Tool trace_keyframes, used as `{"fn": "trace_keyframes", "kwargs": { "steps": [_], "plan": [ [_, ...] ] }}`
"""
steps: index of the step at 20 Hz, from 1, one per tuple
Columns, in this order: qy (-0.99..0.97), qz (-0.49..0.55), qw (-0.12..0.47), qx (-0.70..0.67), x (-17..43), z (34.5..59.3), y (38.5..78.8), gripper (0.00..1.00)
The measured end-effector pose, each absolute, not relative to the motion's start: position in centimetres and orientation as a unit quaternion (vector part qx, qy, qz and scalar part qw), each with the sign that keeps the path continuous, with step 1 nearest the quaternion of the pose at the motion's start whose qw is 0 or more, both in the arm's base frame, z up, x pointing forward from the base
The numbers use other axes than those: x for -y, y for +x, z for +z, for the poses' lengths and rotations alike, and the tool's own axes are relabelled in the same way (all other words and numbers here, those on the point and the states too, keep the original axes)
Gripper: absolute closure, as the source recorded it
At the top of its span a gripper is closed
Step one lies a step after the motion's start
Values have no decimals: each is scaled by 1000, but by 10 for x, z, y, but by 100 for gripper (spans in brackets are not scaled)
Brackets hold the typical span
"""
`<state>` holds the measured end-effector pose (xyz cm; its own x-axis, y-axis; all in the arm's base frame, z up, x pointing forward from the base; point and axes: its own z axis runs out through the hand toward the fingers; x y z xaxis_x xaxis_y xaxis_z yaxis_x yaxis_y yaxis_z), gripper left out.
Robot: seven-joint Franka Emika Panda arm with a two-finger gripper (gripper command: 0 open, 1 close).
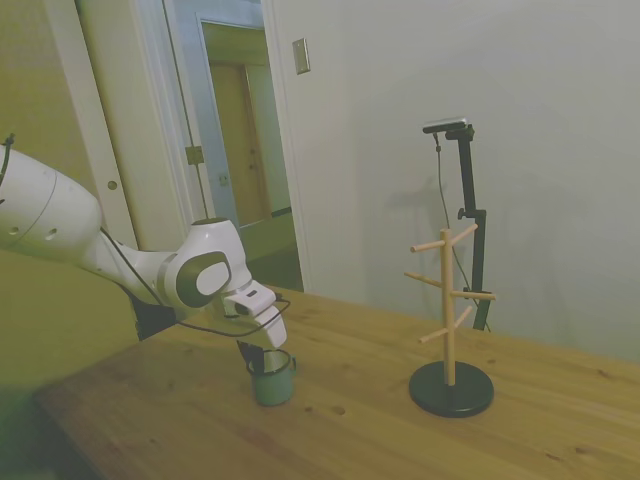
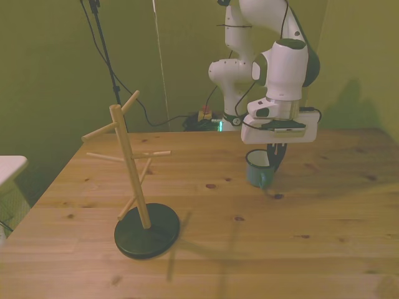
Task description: Unload the mug
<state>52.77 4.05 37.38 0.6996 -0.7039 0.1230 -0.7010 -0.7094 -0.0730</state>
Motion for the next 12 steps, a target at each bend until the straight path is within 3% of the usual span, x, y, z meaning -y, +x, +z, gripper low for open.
{"fn": "trace_keyframes", "kwargs": {
  "steps": [6,12],
  "plan": [
    [-920,-75,13,-384,-38,378,529,0],
    [-918,-108,14,-381,-29,406,527,0]
  ]
}}
